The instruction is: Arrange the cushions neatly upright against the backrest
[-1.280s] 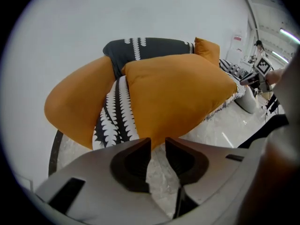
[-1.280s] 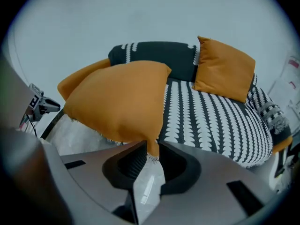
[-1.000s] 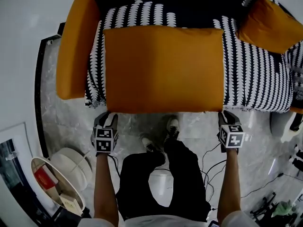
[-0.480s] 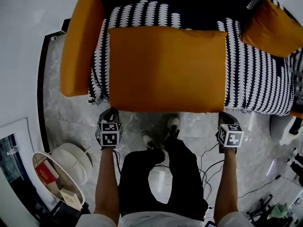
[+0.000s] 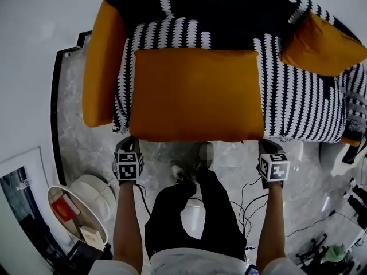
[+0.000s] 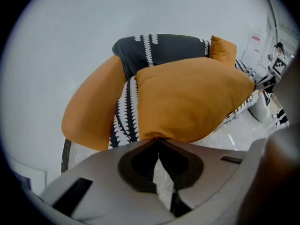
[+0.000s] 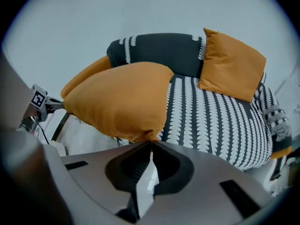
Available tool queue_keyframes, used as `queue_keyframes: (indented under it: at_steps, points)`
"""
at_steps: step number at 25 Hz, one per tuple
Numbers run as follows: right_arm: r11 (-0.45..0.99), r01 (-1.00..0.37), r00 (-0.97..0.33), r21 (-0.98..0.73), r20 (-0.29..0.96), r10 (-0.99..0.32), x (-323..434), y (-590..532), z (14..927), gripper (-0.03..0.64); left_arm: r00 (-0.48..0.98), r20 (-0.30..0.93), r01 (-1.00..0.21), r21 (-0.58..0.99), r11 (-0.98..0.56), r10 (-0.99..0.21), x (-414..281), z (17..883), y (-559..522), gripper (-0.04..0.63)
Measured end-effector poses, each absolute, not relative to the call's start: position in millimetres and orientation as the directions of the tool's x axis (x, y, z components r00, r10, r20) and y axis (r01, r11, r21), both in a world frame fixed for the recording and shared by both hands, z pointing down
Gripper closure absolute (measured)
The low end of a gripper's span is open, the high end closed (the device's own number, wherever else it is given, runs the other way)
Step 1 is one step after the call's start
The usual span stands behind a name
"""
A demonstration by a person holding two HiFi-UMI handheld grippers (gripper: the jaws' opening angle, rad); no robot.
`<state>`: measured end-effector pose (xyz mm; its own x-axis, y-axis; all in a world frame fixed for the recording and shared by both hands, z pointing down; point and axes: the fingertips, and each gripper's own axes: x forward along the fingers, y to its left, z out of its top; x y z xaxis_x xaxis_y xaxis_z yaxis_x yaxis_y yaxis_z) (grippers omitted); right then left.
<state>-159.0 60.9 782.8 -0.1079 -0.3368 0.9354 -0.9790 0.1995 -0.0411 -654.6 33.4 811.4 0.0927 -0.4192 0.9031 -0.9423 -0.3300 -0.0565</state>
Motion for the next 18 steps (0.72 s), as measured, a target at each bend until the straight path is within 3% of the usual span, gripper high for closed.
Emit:
queue_keyframes:
  at_steps: [18]
  points:
    - [0.317,-0.944,-0.203,-0.089,0.915,-0.348,-141.6,-62.0,682.8,0.597,-0.035,0.878,-0.966,-0.152,-0.209,-0.476,-644.9,679.4,-92.2,0.575]
